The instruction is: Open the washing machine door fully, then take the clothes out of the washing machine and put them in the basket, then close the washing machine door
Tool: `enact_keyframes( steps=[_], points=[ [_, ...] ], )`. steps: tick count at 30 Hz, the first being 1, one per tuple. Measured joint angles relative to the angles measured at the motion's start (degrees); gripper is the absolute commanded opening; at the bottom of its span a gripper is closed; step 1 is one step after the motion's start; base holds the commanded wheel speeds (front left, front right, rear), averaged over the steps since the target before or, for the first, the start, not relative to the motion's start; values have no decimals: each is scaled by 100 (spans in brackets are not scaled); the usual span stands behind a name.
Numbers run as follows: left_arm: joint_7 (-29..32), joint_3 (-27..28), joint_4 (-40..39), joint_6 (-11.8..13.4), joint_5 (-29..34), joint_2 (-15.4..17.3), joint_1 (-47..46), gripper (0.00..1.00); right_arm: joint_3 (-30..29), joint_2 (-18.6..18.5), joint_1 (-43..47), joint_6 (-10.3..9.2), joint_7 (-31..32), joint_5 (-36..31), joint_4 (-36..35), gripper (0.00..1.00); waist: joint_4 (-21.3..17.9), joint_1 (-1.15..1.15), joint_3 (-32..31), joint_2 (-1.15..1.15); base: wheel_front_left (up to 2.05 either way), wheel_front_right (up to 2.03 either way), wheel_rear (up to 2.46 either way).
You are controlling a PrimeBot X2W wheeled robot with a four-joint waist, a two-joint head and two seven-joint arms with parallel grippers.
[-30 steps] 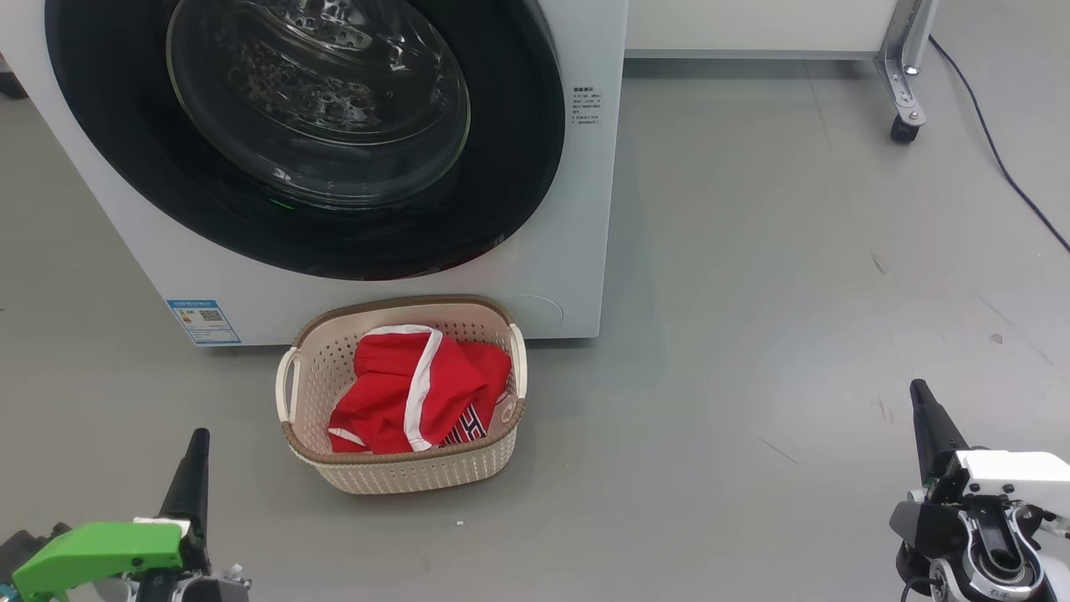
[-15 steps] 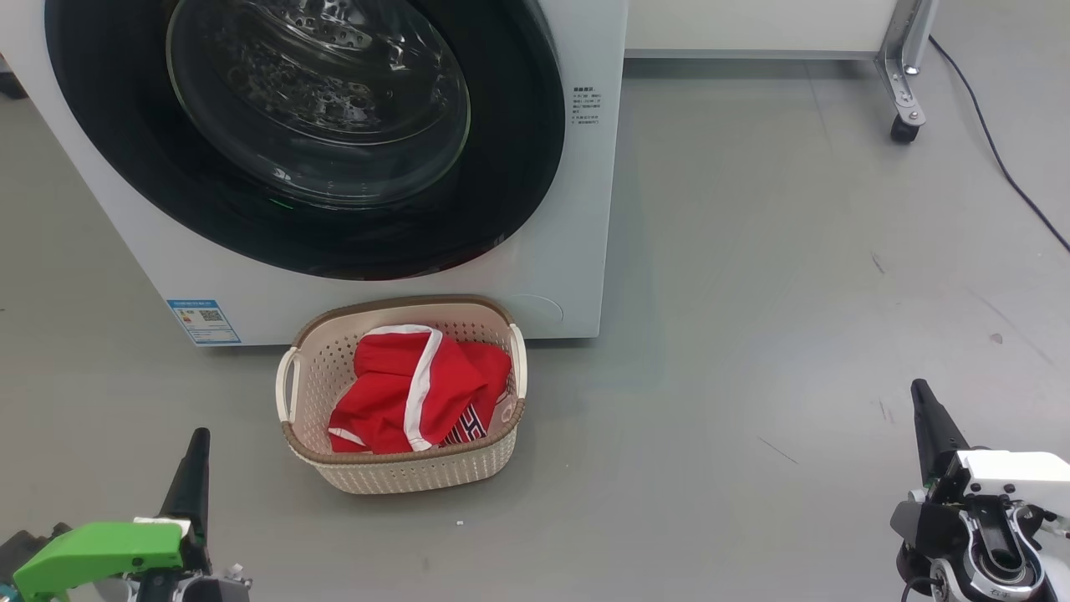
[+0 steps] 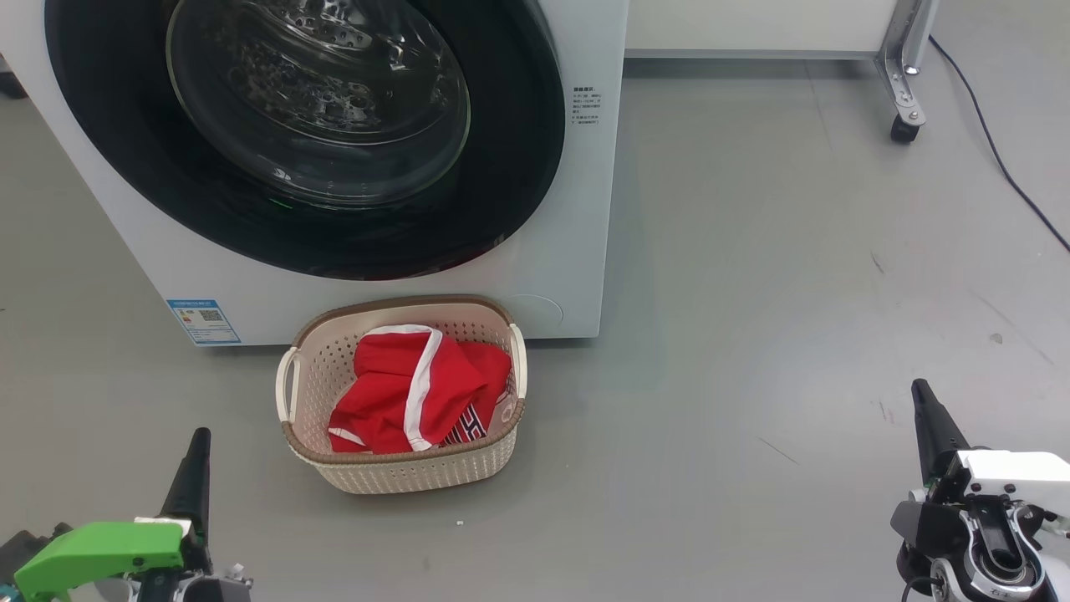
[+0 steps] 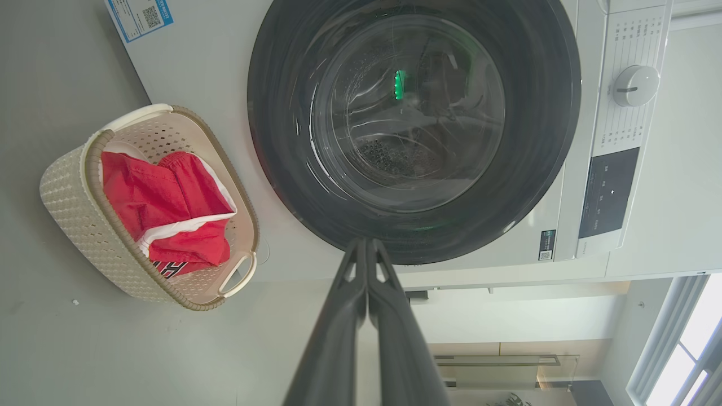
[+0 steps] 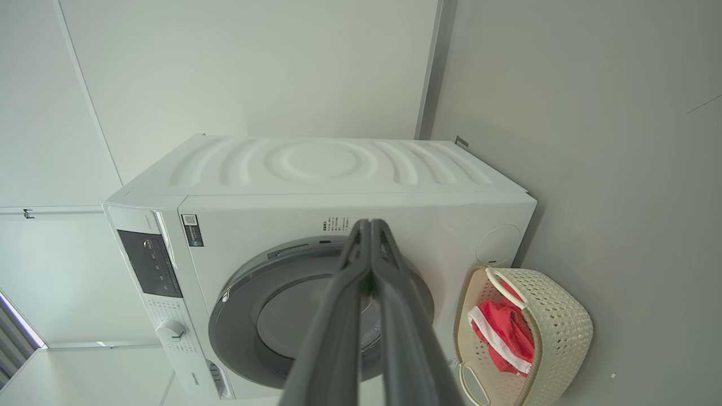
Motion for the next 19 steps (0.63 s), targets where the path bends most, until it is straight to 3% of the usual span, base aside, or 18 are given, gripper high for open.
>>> enact_keyframes(
  steps=[19],
  points=[
    [1,12,-5,0,0,-20,0,0,-14,3,0,0,7,-1,-4,0,0,0,1,0,0,0,0]
  ],
)
